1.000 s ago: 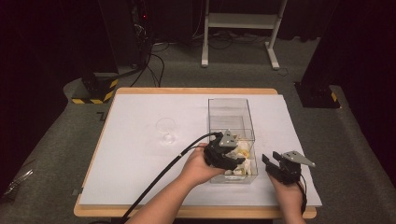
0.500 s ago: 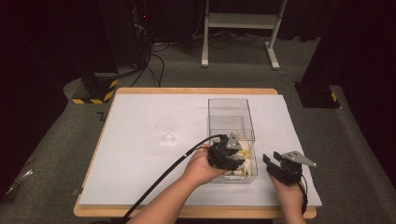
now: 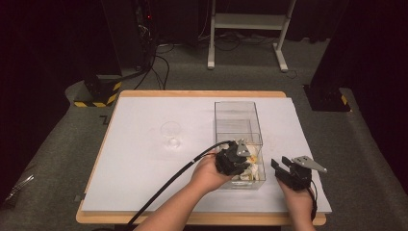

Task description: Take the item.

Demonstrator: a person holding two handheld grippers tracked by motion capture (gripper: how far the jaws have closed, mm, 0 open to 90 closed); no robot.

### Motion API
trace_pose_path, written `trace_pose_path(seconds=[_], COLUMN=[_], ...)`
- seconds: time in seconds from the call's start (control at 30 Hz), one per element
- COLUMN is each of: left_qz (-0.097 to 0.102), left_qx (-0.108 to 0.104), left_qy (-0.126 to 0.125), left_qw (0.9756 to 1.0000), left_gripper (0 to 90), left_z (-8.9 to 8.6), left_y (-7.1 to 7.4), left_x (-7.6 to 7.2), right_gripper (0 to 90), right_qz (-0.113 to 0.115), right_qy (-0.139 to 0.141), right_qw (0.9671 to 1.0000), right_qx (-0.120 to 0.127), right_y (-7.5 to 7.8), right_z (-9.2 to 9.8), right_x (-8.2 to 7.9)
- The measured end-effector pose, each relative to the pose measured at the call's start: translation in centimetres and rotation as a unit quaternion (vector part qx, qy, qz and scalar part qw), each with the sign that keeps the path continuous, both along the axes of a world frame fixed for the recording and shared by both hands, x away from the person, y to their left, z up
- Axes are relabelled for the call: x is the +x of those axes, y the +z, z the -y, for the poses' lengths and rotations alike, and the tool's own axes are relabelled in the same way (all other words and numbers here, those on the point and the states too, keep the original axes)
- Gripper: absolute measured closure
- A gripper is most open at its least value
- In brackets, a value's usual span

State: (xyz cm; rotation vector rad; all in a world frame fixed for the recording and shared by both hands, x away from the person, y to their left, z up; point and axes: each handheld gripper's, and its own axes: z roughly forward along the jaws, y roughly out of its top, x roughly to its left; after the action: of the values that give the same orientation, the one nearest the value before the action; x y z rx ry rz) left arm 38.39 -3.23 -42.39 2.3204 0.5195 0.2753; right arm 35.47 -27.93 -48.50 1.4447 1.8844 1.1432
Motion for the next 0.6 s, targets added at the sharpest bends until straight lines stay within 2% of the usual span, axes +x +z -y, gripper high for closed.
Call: trace_pose_path(seconds=[0.13, 0.23, 0.47, 0.6], left_qz=[0.001, 0.002, 0.014, 0.018], left_qx=[0.0, -0.015, -0.051, -0.063], left_qy=[0.0, 0.002, 0.012, 0.019], left_qw=[1.0, 0.9999, 0.9985, 0.9977], left_gripper=[84.7, 88.3, 89.4, 89.6], left_z=[-0.1, -0.5, -1.5, -1.8], left_y=[-0.1, -0.2, 0.0, 0.0], left_x=[-0.1, -0.1, -0.3, -0.4], right_gripper=[51.2, 51.3, 51.5, 51.5], right_qz=[0.002, 0.002, -0.001, -0.002], right_qy=[-0.002, -0.002, -0.001, 0.001], right_qw=[1.0, 1.0, 1.0, 1.0], right_qx=[0.001, 0.001, -0.002, -0.006], right_y=[0.0, 0.0, -0.2, -0.2], right_z=[0.0, 0.1, -0.1, -0.2], right_x=[-0.1, 0.0, 0.0, 0.0])
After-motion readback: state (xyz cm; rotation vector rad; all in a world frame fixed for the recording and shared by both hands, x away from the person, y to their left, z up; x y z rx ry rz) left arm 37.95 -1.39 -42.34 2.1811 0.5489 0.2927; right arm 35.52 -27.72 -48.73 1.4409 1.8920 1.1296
